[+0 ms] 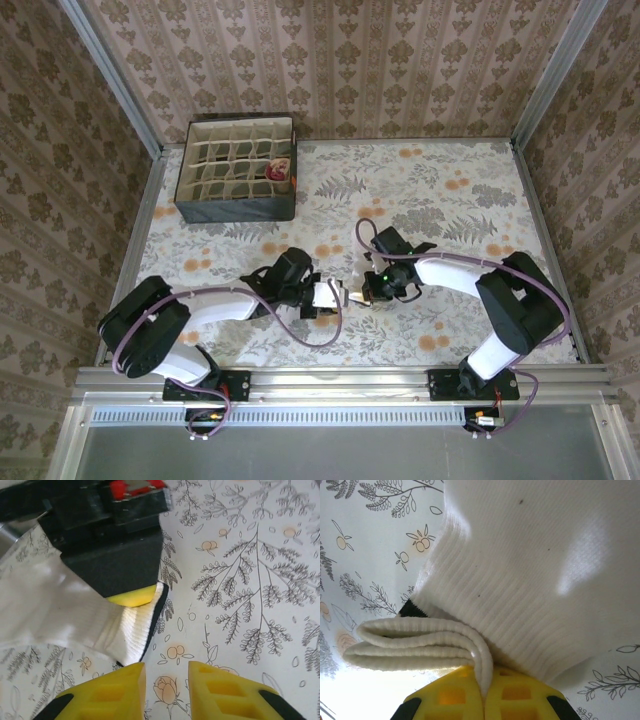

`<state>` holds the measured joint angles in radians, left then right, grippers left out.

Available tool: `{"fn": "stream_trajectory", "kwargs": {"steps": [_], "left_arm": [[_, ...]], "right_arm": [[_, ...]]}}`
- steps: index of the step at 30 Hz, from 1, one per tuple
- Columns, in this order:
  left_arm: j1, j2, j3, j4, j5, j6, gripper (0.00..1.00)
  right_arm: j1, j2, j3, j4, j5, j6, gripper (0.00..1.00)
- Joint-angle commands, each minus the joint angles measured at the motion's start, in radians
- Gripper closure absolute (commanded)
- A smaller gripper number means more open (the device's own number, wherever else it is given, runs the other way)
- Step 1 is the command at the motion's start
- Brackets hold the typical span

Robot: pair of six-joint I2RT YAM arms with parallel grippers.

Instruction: Roll the socks

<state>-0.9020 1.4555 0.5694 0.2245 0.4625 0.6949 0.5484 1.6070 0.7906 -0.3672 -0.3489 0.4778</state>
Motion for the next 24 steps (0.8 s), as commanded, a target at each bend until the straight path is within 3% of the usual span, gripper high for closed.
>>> {"fn": "stream_trajectory", "kwargs": {"steps": [1,4,6,9,13,24], "left_arm": [[-0.033,0.003,0.026,0.005,-0.092,0.176,0.76],[-0.057,0.037,0.059,-0.016,-0.125,0.226,0.77],[-0.060,0.064,0.092,-0.025,-0.141,0.182,0.76],[-0.044,0.077,0.113,0.011,-0.147,0.044,0.64],[-0.028,0.120,0.129,0.012,-0.114,-0.035,0.53],[0.069,0.211,0.254,-0.065,-0.026,-0.349,0.54]], "right_arm": [[-0.030,0.092,-0.046,-0.130,0.053,-0.010,1.00],[-0.042,0.110,-0.029,-0.151,0.019,-0.026,1.00],[-0.045,0.125,-0.012,-0.165,0.007,-0.038,1.00],[-0.046,0.143,0.001,-0.198,-0.010,-0.046,1.00],[-0.047,0.158,0.007,-0.199,-0.025,-0.051,1.00],[-0.047,0.160,0.016,-0.208,-0.030,-0.065,1.00]]}}
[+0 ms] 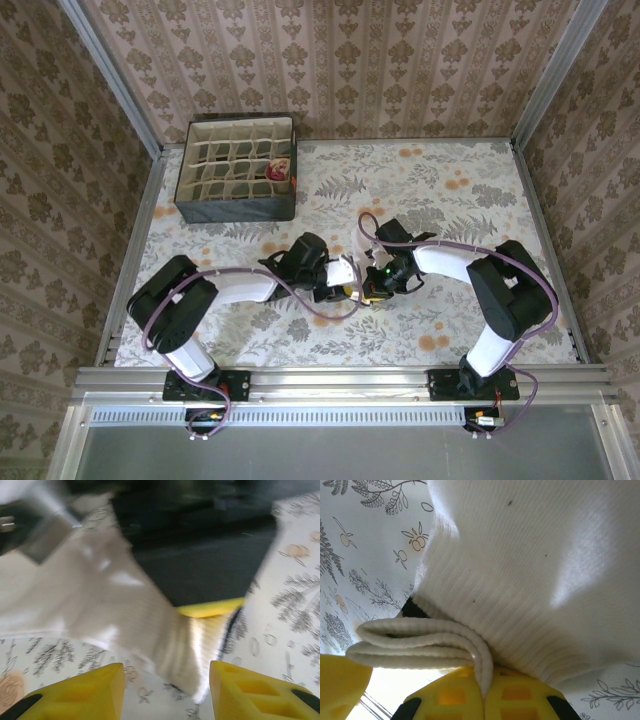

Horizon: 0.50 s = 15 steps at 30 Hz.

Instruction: Roll the socks

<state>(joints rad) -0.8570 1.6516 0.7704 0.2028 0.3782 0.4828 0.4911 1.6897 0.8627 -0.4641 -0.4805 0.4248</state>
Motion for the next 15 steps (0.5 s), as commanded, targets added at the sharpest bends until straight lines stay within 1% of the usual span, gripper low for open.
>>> {"fn": "stream_trajectory", "kwargs": {"steps": [1,6,15], "left_arm": [[0.029,0.020,0.056,-0.046,0.068,-0.147,0.54],[0.035,0.049,0.082,-0.094,0.087,-0.152,0.55],[0.030,0.030,0.046,-0.074,0.141,-0.159,0.53]], "right_arm": [[0.010,0.077,-0.056,-0.110,0.102,-0.013,1.00],[0.010,0.068,-0.059,-0.110,0.107,-0.011,1.00],[0.010,0.074,-0.057,-0.107,0.107,-0.012,1.00]]}}
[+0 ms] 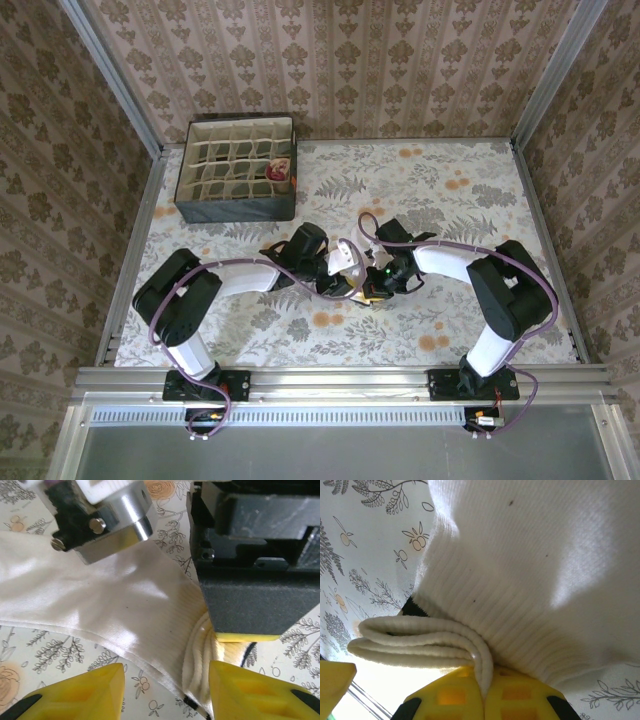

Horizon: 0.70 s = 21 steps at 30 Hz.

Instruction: Roll the socks

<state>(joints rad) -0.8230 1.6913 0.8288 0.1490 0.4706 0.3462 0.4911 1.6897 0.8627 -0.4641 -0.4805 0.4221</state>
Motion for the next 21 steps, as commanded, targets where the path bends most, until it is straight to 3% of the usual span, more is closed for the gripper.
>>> {"fn": "stream_trajectory", "kwargs": {"steps": [1,8,11,16,19,21], "left_arm": [[-0.005,-0.007,-0.011,-0.025,0.056,-0.020,0.52],[-0.013,0.035,0.013,-0.053,0.072,-0.027,0.52],[-0.011,0.061,0.042,-0.078,0.080,-0.027,0.61],[-0.010,0.094,0.060,-0.073,0.078,-0.030,0.64],[-0.003,0.120,0.082,-0.093,0.063,-0.046,0.71],[0.005,0.148,0.113,-0.135,0.056,-0.070,0.75]], "right_arm": [[0.010,0.076,-0.057,-0.106,0.107,-0.009,1.00],[0.010,0.071,-0.060,-0.102,0.107,-0.008,1.00],[0.010,0.063,-0.063,-0.099,0.106,-0.009,1.00],[0.010,0.056,-0.067,-0.094,0.102,-0.009,1.00],[0.012,0.053,-0.070,-0.081,0.091,-0.013,1.00],[0.013,0.029,-0.080,-0.077,0.085,-0.015,0.94]]}}
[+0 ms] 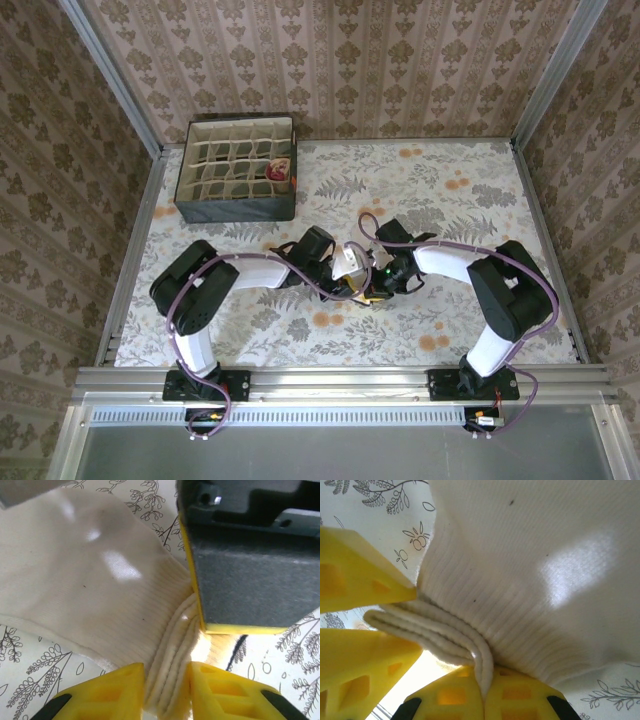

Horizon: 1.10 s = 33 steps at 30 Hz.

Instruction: Roll the socks

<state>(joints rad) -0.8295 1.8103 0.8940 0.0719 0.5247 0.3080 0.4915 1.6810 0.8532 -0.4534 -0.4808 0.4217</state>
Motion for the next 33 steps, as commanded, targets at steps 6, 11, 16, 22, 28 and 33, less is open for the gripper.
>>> {"fn": "stream_trajectory", "kwargs": {"steps": [6,11,16,22,28,33], "left_arm": [[0.022,0.107,0.111,-0.165,0.035,-0.061,0.80],[0.029,0.162,0.165,-0.240,0.065,-0.084,0.80],[0.029,0.195,0.206,-0.290,0.085,-0.116,0.82],[0.031,0.199,0.211,-0.301,0.090,-0.168,0.82],[0.031,0.191,0.179,-0.239,0.092,-0.280,0.82],[0.023,0.190,0.151,-0.172,0.112,-0.339,0.82]], "right_arm": [[0.013,-0.152,-0.113,-0.013,0.153,0.011,0.68],[0.021,-0.359,-0.191,0.072,0.269,0.092,0.61],[0.027,-0.432,-0.267,0.123,0.304,0.140,0.56],[0.035,-0.368,-0.245,0.153,0.266,0.166,0.55],[0.034,-0.304,-0.207,0.192,0.223,0.181,0.55],[0.033,-0.197,-0.162,0.160,0.218,0.181,0.60]]}}
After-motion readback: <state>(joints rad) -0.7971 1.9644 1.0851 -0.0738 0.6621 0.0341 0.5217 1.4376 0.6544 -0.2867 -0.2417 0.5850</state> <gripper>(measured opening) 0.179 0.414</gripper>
